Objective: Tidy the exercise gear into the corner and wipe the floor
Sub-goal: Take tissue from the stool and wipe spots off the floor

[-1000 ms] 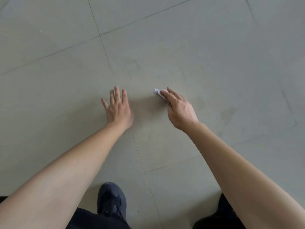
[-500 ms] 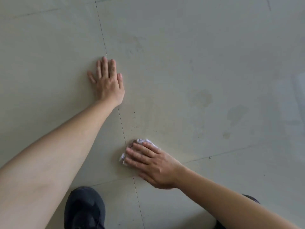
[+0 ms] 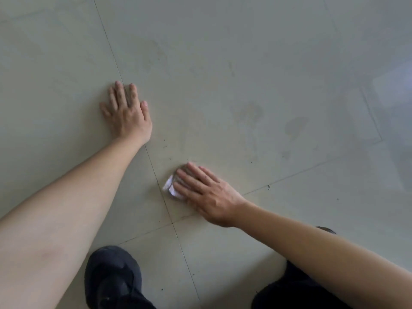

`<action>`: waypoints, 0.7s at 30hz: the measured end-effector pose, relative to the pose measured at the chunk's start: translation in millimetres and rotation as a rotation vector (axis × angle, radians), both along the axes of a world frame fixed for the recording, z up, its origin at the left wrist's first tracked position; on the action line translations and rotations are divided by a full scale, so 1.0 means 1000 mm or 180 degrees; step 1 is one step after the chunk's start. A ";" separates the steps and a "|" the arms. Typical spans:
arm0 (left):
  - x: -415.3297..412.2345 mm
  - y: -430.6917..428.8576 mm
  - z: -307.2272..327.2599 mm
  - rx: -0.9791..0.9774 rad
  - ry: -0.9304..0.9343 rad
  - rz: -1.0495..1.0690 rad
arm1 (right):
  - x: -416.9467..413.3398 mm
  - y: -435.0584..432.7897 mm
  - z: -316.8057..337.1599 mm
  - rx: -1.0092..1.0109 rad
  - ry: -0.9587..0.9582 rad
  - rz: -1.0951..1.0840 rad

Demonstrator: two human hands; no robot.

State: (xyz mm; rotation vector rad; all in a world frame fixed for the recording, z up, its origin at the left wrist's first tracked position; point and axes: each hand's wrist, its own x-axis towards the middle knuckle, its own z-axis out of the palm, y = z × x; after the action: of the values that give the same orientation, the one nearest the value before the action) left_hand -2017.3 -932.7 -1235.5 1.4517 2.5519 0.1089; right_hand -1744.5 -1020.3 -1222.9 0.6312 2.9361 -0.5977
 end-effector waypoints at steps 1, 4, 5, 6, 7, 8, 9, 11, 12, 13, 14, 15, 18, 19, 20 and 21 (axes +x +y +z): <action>0.000 0.001 0.000 -0.0021 -0.0007 -0.0005 | 0.001 -0.014 -0.001 -0.0061 0.0068 0.0403; 0.001 0.002 0.003 -0.0015 -0.0045 0.0007 | 0.007 0.010 -0.007 0.0062 0.0198 0.0893; 0.002 0.001 0.003 -0.0013 -0.0056 0.0015 | 0.012 0.029 -0.008 0.0112 0.0193 0.0591; 0.002 0.000 0.004 -0.0022 -0.0066 0.0021 | 0.021 0.051 -0.009 0.0211 0.0154 0.0066; 0.002 -0.001 0.004 -0.0038 -0.0078 0.0016 | 0.035 0.074 -0.009 0.0346 0.0060 -0.0559; 0.001 -0.003 0.004 -0.0045 -0.0081 0.0004 | 0.051 0.094 -0.007 0.0421 -0.0085 -0.1170; 0.000 -0.005 0.004 -0.0041 -0.0078 -0.0017 | 0.067 0.111 -0.002 0.0453 -0.0243 -0.1757; -0.002 -0.008 0.004 -0.0036 -0.0077 -0.0053 | 0.091 0.133 0.004 0.0336 -0.0466 -0.2872; -0.003 -0.009 0.004 -0.0043 -0.0080 -0.0063 | 0.092 0.138 0.003 0.0213 -0.0544 -0.3394; -0.004 -0.009 0.003 -0.0052 -0.0082 -0.0076 | 0.087 0.140 -0.002 0.0156 -0.0574 -0.3813; -0.004 -0.009 0.004 -0.0052 -0.0086 -0.0085 | 0.074 0.138 -0.004 0.0205 -0.0561 -0.4061; -0.005 -0.009 0.004 -0.0037 -0.0091 -0.0088 | 0.057 0.130 -0.006 0.0274 -0.0540 -0.4091; -0.010 -0.008 0.004 0.0106 -0.0105 -0.0061 | -0.007 0.076 -0.004 0.0138 -0.0228 -0.2755; -0.012 -0.008 0.003 0.0180 -0.0098 -0.0074 | -0.025 0.051 0.000 0.0006 -0.0156 -0.2068; -0.016 -0.010 0.002 0.0254 -0.0087 -0.0090 | -0.038 0.030 0.003 -0.0063 -0.0076 -0.1369; -0.020 -0.012 0.002 0.0305 -0.0060 -0.0116 | -0.044 0.018 0.003 -0.0046 0.0036 -0.0757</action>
State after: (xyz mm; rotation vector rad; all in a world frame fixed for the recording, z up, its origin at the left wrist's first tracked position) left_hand -2037.0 -944.7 -1233.9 1.5226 2.5360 0.2412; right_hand -1788.2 -1002.1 -1219.5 0.9874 2.8852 -0.6434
